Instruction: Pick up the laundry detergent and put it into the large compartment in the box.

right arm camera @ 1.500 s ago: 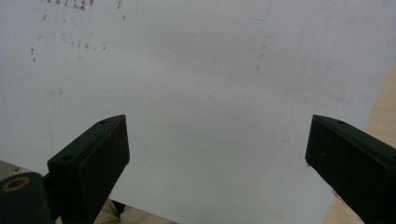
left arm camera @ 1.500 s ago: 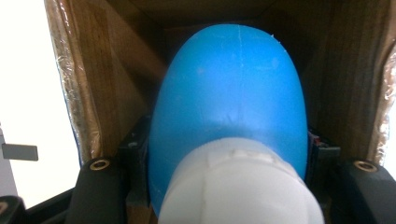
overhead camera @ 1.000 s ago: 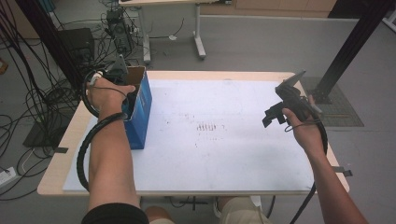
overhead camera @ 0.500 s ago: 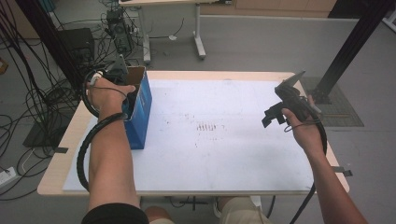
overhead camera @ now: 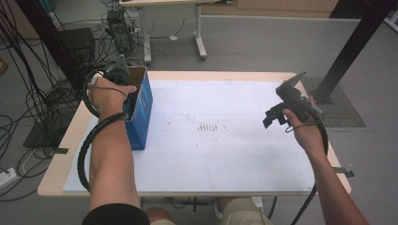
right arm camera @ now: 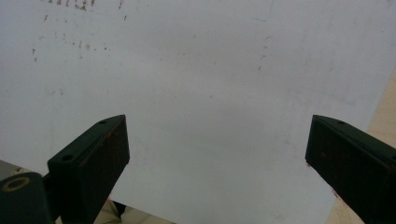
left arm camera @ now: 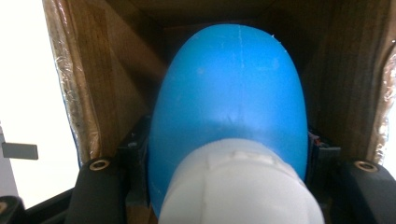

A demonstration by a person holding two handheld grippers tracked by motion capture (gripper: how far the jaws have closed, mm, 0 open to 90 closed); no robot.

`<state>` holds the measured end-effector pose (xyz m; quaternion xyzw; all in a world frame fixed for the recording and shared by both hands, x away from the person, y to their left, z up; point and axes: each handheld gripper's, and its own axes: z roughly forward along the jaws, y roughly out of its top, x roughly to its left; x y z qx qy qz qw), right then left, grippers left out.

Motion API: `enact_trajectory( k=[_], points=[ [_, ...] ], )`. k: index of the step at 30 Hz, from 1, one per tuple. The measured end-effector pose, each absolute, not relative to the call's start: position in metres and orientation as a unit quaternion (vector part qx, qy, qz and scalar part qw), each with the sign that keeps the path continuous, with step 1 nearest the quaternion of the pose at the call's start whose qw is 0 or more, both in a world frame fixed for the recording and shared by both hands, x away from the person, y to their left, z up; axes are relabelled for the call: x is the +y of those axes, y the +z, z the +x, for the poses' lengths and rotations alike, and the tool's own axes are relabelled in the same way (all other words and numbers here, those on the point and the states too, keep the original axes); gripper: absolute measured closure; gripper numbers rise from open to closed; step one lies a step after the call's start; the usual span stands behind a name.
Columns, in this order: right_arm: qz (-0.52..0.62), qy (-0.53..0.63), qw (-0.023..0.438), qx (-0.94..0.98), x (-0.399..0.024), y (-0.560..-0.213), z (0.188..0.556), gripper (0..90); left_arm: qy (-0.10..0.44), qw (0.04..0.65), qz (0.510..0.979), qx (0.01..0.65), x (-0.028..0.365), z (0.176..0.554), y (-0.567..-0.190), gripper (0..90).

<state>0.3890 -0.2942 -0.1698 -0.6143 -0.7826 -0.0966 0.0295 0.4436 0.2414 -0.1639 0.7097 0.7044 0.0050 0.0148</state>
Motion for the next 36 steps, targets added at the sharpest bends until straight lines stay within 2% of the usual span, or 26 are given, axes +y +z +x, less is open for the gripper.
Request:
enact_trajectory(
  k=[36],
  points=[
    [-0.609,-0.094,0.028,-0.787,-0.2890,-0.1693,0.3908,6.1,-0.004,0.028,0.709,0.704,0.2459,0.4434,-0.1648,35.6]
  ],
)
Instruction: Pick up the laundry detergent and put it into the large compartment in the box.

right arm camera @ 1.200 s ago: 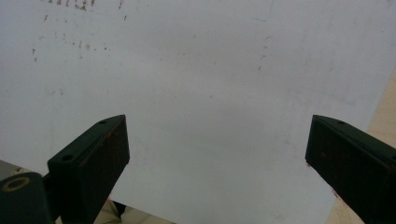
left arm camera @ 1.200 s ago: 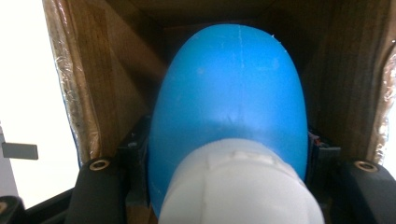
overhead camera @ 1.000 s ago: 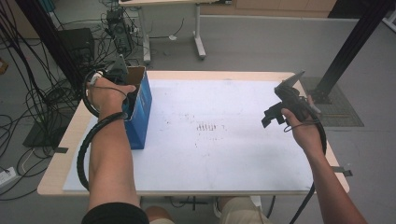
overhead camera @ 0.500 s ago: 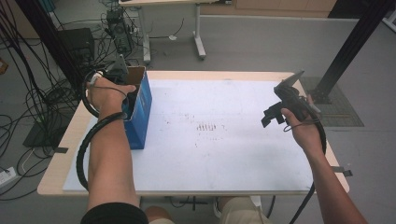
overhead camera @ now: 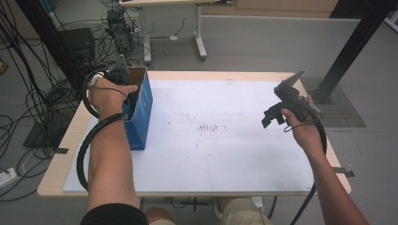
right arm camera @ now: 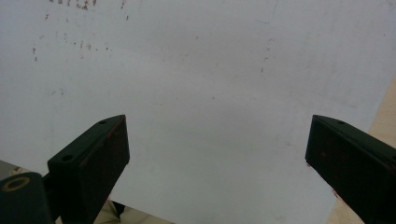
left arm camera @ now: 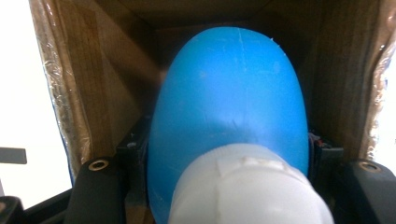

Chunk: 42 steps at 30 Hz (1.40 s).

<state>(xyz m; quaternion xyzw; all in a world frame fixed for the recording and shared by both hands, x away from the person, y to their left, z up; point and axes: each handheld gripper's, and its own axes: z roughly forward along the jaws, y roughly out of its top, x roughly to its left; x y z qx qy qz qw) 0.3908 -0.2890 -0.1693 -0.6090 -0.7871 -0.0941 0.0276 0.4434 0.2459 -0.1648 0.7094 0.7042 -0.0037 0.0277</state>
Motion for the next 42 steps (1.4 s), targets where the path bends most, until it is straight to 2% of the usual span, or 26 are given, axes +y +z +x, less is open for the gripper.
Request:
enact_trajectory(
  k=[28,39,42],
  points=[
    [-0.602,-0.099,0.031,-0.792,-0.282,-0.170,0.391,6.1,0.015,0.046,0.718,0.695,0.246,0.430,-0.141,32.4],
    [-0.599,-0.096,0.030,-0.795,-0.276,-0.168,0.394,6.1,0.022,0.051,0.728,0.683,0.247,0.419,-0.115,29.8],
    [-0.599,-0.095,0.030,-0.795,-0.276,-0.167,0.396,6.1,0.021,0.053,0.734,0.677,0.247,0.416,-0.106,32.1]
  ],
)
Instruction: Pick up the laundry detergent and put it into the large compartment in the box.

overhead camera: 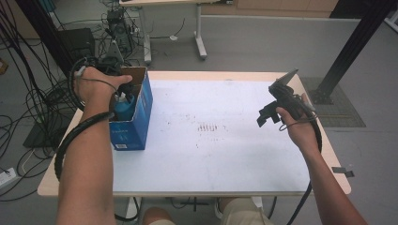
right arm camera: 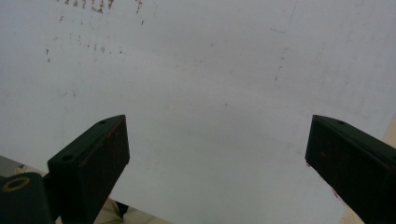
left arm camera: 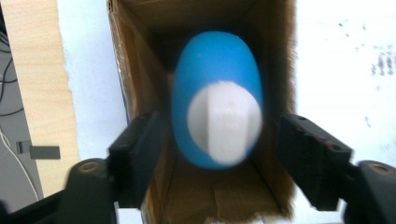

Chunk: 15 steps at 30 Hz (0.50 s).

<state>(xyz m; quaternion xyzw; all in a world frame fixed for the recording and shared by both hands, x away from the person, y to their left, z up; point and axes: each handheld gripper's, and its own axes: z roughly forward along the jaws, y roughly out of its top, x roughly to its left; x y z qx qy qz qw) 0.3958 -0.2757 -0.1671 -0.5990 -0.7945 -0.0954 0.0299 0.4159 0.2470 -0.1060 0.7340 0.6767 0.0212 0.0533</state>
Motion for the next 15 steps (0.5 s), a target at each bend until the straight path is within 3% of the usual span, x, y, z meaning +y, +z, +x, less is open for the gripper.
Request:
enact_trajectory(
  k=[15],
  points=[
    [-0.597,-0.092,0.026,-0.796,-0.267,-0.159,0.398,6.1,0.042,0.087,0.790,0.606,0.228,0.396,-0.074,27.5]
  ],
)
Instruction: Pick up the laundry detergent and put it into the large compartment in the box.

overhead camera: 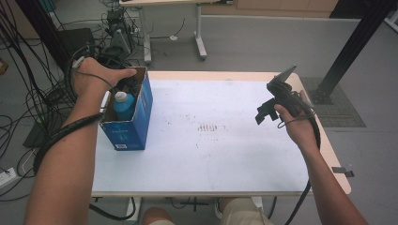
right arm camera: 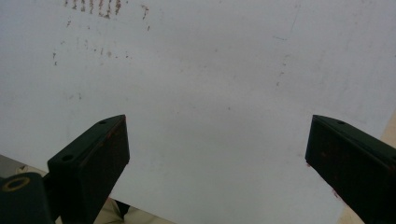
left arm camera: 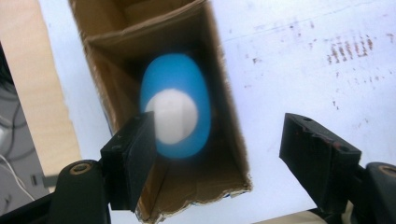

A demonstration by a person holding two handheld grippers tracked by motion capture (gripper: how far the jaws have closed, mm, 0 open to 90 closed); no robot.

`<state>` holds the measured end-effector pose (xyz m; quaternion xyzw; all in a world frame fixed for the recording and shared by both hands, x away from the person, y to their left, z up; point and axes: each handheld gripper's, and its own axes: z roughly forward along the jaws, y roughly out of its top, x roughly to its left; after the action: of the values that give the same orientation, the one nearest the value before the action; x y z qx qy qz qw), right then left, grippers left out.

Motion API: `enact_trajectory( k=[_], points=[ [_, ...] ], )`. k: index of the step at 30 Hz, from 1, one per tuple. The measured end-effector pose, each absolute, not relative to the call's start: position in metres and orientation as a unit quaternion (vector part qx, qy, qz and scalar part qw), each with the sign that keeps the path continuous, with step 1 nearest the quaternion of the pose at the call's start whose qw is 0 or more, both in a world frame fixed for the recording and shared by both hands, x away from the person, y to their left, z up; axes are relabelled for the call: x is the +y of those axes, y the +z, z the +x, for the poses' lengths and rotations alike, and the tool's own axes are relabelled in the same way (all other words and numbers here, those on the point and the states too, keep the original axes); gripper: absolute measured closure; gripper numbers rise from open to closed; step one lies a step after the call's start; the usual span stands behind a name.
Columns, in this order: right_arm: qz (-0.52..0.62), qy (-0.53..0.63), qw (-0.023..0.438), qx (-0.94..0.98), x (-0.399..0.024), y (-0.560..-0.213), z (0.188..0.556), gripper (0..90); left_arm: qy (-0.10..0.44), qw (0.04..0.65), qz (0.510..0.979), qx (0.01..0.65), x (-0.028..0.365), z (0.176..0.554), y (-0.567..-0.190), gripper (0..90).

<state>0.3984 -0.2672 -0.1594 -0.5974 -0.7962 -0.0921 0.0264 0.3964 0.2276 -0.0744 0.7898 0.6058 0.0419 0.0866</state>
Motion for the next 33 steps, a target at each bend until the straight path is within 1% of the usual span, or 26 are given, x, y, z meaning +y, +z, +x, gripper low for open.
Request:
enact_trajectory(
  k=[8,15,33],
  points=[
    [-0.600,-0.090,0.024,-0.795,-0.268,-0.157,0.399,6.1,0.052,0.094,0.820,0.562,0.209,0.391,-0.064,25.9],
    [-0.600,-0.090,0.025,-0.794,-0.269,-0.157,0.400,6.1,0.053,0.086,0.849,0.519,0.186,0.390,-0.060,24.0],
    [-0.601,-0.088,0.024,-0.794,-0.268,-0.159,0.404,6.1,0.056,0.063,0.897,0.433,0.132,0.384,-0.064,23.0]
  ],
)
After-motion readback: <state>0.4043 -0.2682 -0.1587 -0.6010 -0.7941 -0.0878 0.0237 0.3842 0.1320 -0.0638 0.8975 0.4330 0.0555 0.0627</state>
